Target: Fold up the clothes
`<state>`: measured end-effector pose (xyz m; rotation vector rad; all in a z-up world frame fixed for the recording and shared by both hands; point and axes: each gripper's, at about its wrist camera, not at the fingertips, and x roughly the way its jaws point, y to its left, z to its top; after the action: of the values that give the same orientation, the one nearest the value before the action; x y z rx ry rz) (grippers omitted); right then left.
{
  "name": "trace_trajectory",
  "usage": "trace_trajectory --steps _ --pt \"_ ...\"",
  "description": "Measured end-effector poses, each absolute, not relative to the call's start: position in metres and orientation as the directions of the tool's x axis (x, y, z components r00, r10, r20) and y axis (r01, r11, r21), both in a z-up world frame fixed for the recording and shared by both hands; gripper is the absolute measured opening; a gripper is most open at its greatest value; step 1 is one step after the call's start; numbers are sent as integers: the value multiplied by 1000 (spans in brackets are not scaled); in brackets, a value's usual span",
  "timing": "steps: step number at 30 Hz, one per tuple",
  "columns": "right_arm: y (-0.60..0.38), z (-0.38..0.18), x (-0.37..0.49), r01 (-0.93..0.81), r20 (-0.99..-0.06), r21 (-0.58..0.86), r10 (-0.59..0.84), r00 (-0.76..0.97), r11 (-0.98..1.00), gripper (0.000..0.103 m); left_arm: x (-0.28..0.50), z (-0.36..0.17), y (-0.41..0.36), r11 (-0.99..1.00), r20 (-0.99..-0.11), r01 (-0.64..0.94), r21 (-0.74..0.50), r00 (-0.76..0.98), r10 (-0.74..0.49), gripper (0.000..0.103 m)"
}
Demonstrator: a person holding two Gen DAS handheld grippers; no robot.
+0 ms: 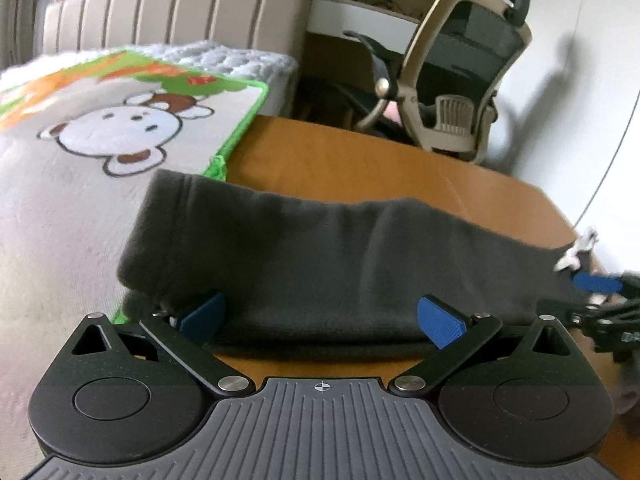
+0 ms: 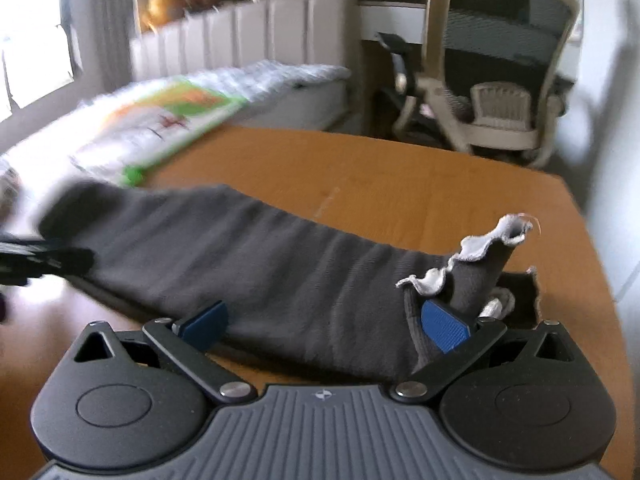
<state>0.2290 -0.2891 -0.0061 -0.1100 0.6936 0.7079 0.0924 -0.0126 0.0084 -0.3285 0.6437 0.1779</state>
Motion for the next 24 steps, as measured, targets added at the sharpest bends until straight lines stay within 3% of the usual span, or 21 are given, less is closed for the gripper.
trace_trajectory --steps 3,5,6,7,9,10,15,18,20,24 --pt "-336 13 225 -587 -525 262 623 579 766 103 98 23 -25 934 -559 -151 -324 827 -60 103" --pt "-360 24 225 -495 -479 234 542 690 837 103 110 30 -42 945 -530 -74 -318 841 -113 103" --pt "-366 26 227 -461 -468 223 510 722 859 97 121 29 -52 951 -534 -41 -306 834 -136 103" --pt "-371 28 230 -429 -466 228 485 740 874 89 132 25 -61 959 -546 -28 -283 826 -137 103" --pt "-374 28 235 -411 -481 278 496 723 868 50 153 18 -79 972 -570 0 -236 810 -138 103" --pt "-372 28 236 -414 -486 297 510 710 860 45 161 14 -87 977 -581 12 -214 802 -137 103" --pt "-345 25 239 -471 -483 284 549 682 835 42 160 -6 -97 990 -622 16 -142 776 -101 103" --pt "-338 5 253 -421 -553 327 533 640 846 42 151 -10 -98 991 -630 14 -131 770 -94 103" --pt "-342 -6 255 -395 -565 344 524 637 852 31 142 -10 -98 991 -632 12 -133 769 -94 103" --pt "-360 -8 230 -396 -564 377 547 619 837 29 114 -9 -104 990 -632 5 -138 770 -92 103"
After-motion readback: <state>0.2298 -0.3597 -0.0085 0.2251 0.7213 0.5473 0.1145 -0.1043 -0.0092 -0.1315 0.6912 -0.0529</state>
